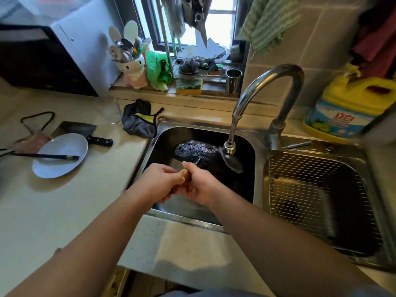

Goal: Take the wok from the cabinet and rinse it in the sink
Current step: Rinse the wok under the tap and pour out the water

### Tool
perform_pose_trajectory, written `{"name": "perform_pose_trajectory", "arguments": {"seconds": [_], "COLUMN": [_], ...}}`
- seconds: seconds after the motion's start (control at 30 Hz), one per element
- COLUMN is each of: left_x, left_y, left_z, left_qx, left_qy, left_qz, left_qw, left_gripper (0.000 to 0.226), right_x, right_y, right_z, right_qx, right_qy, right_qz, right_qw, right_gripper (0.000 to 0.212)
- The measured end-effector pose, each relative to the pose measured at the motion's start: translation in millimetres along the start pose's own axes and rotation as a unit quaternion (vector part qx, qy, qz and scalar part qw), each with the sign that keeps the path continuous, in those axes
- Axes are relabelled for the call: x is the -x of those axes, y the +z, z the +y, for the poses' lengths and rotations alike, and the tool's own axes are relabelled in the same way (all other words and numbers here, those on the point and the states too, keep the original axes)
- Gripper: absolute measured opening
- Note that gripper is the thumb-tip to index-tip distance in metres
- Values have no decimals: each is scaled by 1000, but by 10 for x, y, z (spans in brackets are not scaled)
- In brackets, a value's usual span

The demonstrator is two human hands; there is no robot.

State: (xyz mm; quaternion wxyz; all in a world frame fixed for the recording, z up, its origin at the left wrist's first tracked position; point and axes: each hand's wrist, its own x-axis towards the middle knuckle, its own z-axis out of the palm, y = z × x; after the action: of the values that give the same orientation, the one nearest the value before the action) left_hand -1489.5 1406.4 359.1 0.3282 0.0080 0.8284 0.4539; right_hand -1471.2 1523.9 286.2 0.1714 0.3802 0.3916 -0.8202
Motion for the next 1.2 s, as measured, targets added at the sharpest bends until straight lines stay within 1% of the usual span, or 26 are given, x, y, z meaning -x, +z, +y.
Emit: {"name": "perform_pose_trajectory", "arguments": {"seconds": [0.13, 0.3, 0.37, 0.47, 0.57, 0.63, 0.73, 0.8, 0.87, 0.9, 0.97, 1.03, 1.1, 1.2], "left_x": [68, 149, 169, 192, 211, 243, 300, 327, 352, 364, 378, 381, 374, 355], "left_y": [46, 101, 125, 160, 201, 225, 255, 268, 268, 267, 267, 275, 289, 291], "left_z": [-166, -351, -433, -528, -595, -639, -714, -749, -768, -776, -787, -788, -784, -795], "left_qx": [47, 103, 123, 143, 171, 181, 181, 187, 193, 197, 201, 200, 200, 207], "left_qy": [1, -19, -40, -71, -78, -76, -75, -74, -77, -76, -73, -71, -71, -73], "left_qz": [21, 14, -6, -66, -85, -82, -76, -75, -81, -84, -88, -88, -85, -78], "left_qw": [999, 994, 992, 985, 978, 977, 978, 977, 975, 974, 973, 973, 974, 973], "left_gripper": [13, 11, 13, 11, 5, 4, 12, 12, 14, 16, 16, 17, 17, 16], "right_x": [-43, -48, -34, -11, 26, 73, 214, 336, 408, 420, 410, 387, 350, 307], "right_y": [-15, -54, -60, -85, -259, -503, -1060, -1486, -1848, -1987, -2179, -2300, -2378, -2399], "right_z": [39, 67, 102, 173, 177, 99, -136, -350, -592, -723, -980, -1205, -1346, -1401], "right_qx": [64, 141, 170, 203, 268, 302, 312, 299, 228, 175, 72, 25, 18, 26], "right_qy": [-2, 0, 0, 3, -22, -38, -11, 5, -20, -48, -124, -185, -207, -219], "right_qz": [12, 16, 18, 5, 1, 20, 70, 116, 174, 215, 303, 359, 374, 377], "right_qw": [998, 990, 985, 979, 963, 952, 947, 947, 958, 960, 942, 915, 904, 900], "right_gripper": [26, 29, 31, 36, 46, 41, 26, 23, 20, 19, 15, 11, 15, 22]}}
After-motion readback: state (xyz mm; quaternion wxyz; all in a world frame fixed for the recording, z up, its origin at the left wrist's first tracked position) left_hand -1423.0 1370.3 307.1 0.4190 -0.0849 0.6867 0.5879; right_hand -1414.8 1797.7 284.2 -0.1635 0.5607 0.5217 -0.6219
